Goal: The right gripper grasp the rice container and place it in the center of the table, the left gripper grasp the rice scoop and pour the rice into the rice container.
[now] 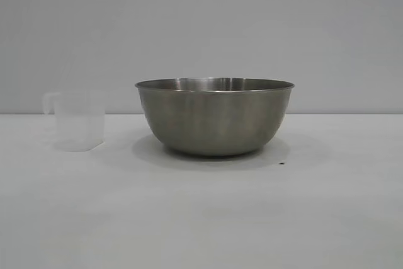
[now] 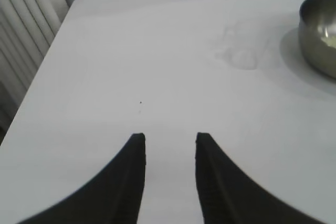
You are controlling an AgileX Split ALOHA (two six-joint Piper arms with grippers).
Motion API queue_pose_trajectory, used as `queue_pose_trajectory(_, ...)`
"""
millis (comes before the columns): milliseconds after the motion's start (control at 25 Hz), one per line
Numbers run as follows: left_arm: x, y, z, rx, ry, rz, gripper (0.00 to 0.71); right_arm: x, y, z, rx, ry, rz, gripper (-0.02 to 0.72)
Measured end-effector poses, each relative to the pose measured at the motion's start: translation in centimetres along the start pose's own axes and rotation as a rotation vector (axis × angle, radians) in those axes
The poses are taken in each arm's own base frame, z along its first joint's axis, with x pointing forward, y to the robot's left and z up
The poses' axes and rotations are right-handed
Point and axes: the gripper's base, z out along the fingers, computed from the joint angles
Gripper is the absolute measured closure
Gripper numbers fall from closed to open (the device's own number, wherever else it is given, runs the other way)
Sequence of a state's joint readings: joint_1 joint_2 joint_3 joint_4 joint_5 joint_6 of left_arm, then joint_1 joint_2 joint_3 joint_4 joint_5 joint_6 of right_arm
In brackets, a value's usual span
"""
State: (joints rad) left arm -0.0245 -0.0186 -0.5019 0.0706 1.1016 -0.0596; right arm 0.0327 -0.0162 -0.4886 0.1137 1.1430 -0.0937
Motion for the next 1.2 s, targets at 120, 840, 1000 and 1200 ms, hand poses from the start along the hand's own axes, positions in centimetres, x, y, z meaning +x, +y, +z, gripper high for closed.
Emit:
queue_pose_trajectory(120, 0.28, 0.00, 0.23, -0.001, 0.020, 0.001, 0.472, 0.00, 0.00, 0.00, 0.000, 0.000, 0.000, 0.388)
queue_pose_trajectory(840, 0.36, -0.49, 0.22, 0.053, 0.028, 0.042, 0.472, 0.00, 0.00, 0.00, 0.000, 0.000, 0.000, 0.388)
queue_pose_trajectory(1000, 0.36, -0.49, 0.22, 0.053, 0.028, 0.042, 0.472, 0.00, 0.00, 0.00, 0.000, 0.000, 0.000, 0.388)
queue_pose_trajectory(1200, 0.36, -0.49, 0.22, 0.053, 0.028, 0.043, 0.472, 0.00, 0.00, 0.00, 0.000, 0.000, 0.000, 0.388)
